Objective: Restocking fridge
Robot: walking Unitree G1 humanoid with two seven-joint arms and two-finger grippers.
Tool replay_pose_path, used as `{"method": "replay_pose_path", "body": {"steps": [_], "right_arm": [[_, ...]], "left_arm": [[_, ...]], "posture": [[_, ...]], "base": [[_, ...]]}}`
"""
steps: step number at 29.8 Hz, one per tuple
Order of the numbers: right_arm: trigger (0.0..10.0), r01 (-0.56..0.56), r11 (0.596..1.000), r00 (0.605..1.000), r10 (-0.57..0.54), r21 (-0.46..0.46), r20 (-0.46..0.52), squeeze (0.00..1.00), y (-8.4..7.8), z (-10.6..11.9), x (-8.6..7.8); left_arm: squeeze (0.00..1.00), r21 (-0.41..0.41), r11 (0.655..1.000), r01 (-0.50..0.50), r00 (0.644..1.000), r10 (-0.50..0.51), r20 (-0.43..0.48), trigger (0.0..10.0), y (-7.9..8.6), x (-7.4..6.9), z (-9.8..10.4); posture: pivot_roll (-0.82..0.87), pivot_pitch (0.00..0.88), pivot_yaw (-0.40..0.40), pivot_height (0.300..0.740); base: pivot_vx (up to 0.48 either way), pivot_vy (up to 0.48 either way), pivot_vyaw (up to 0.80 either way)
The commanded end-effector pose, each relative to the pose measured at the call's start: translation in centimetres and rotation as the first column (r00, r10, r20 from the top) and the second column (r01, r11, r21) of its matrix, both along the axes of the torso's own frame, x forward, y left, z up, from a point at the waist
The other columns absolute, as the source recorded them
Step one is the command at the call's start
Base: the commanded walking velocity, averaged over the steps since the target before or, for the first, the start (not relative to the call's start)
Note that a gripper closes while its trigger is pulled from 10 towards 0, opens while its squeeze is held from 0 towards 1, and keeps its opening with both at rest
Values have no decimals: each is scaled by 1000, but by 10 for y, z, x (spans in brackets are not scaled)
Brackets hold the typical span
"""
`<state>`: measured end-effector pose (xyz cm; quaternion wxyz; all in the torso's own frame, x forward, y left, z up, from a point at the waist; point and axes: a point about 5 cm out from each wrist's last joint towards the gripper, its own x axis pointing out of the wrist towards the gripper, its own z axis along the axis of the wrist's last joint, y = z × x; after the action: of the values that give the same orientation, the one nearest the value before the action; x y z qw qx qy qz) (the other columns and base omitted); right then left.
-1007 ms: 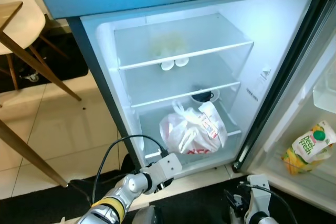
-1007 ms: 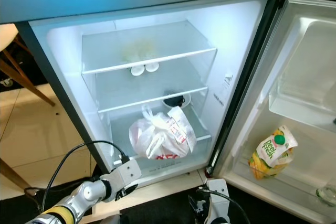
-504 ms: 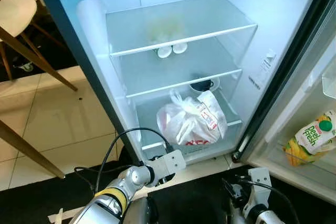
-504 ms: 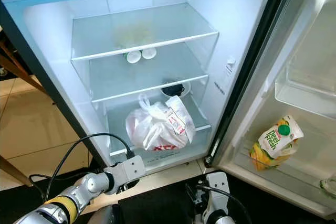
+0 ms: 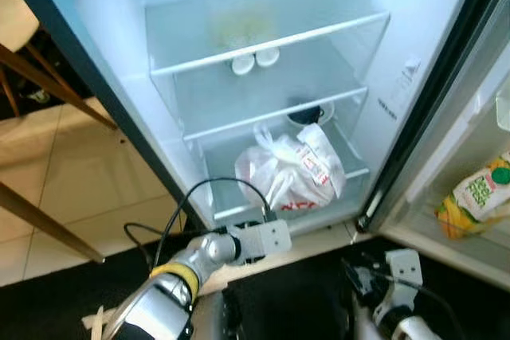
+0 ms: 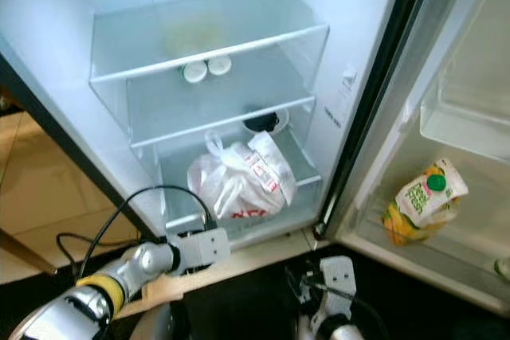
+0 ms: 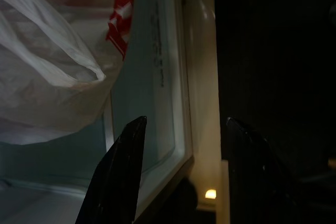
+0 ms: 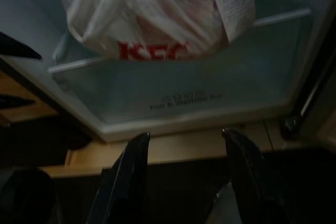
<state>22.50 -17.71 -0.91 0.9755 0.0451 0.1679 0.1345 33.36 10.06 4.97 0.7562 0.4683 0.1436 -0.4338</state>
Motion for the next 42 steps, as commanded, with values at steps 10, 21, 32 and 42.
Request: {"method": "replay_pose_path", "body": {"steps": [10,21,32,42], "right_arm": [[10000,-5,999,989,10,35,-147,0,14,-21,-43],[10000,23,999,988,-18,32,-151,0,17,-14,-51],[10000,29,1000,988,-28,0,-150,0,15,-8,-56],[10000,27,1000,988,-27,-4,-152,0,15,-7,-55]], "left_arm": [[0,110,992,-64,997,60,45,10000,16,11,7],[0,160,976,-145,976,115,185,10000,27,25,22],[0,119,931,-346,791,220,571,10000,43,54,69],[0,-78,877,-474,652,410,638,10000,56,68,106]], "posture": [[-145,421,160,493],[-180,425,173,468],[-207,432,168,468],[-191,417,164,468]], "base": [[0,0,0],[0,0,0],[0,0,0],[0,0,0]]}}
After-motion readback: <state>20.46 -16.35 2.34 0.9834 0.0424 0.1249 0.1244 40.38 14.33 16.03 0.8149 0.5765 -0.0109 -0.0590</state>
